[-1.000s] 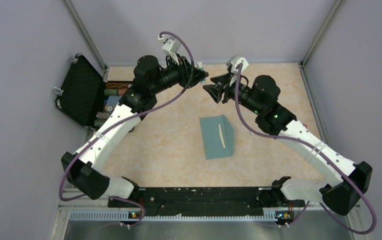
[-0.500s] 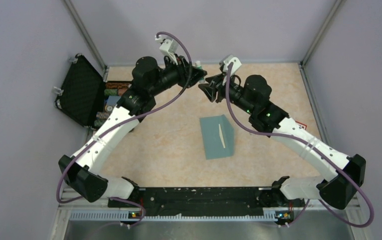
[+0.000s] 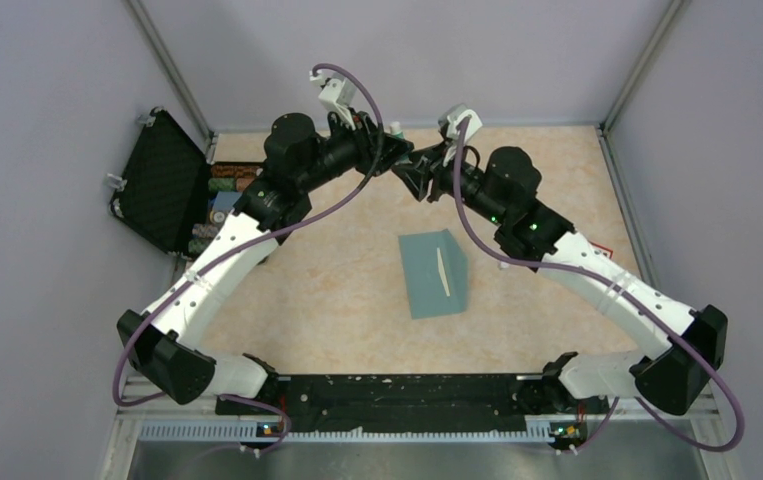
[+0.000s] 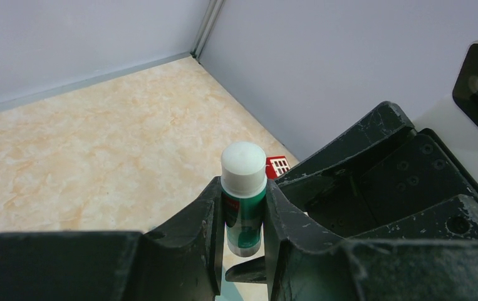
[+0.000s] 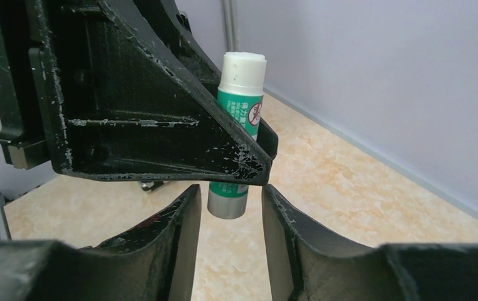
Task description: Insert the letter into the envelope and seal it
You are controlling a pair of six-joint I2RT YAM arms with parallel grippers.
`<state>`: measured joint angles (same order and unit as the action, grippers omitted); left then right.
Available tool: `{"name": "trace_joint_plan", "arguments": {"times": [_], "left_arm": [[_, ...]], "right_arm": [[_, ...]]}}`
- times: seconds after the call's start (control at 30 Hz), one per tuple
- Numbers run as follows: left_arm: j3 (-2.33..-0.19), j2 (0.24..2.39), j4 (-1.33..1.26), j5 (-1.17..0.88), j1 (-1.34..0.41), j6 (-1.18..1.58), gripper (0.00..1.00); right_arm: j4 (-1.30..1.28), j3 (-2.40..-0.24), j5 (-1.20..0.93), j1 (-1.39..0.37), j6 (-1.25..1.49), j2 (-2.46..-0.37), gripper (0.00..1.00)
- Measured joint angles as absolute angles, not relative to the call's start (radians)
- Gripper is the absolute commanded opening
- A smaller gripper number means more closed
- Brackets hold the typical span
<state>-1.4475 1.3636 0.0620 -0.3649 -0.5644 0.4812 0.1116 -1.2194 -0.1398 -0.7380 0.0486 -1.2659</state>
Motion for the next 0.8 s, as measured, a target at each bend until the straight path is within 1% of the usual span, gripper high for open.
{"name": "trace_joint_plan", "arguments": {"times": [0.07,0.2,0.3,0.33,0.4,0.53,0.6,0.67,0.73,0.8], "left_arm": [[-1.448,1.364,0.062,-0.365,-0.564,0.482,0.00],[-1.448,1.363,0.062,-0.365,-0.564,0.485,0.00],[-1.448,1.364,0.061,-0.364,-0.564,0.488,0.00],[-1.448,1.364,0.060,-0.362,-0.564,0.488,0.00],[-1.448,1.364,0.061,-0.361,-0.564,0.491,0.00],[-1.448,1.364,0.056,-0.362,-0.563,0.491,0.00],[-1.448,1.364,0.056,-0.386,-0.559,0.485,0.00],[-1.447,1.364,0.043,-0.432,-0.551,0.482,0.00],[-1.439,1.364,-0.002,-0.530,-0.537,0.488,0.00],[-1.430,1.365,-0.054,-0.665,-0.522,0.511,0.00]], "right_arm": [[0.111,-1.219,-0.139,-0.738,0.053,-1.271,0.45],[0.107,-1.219,-0.125,-0.738,0.056,-1.280,0.36],[0.107,-1.219,-0.127,-0.738,0.064,-1.285,0.17],[0.108,-1.219,-0.131,-0.740,0.065,-1.285,0.09],[0.108,-1.219,-0.125,-0.744,0.070,-1.285,0.00],[0.112,-1.219,-0.130,-0.743,0.070,-1.285,0.00],[0.110,-1.220,-0.200,-0.713,0.076,-1.285,0.00],[0.107,-1.228,-0.370,-0.647,0.121,-1.286,0.01],[0.105,-1.243,-0.604,-0.566,0.183,-1.288,0.05],[0.127,-1.246,-0.791,-0.524,0.233,-1.288,0.07]]}}
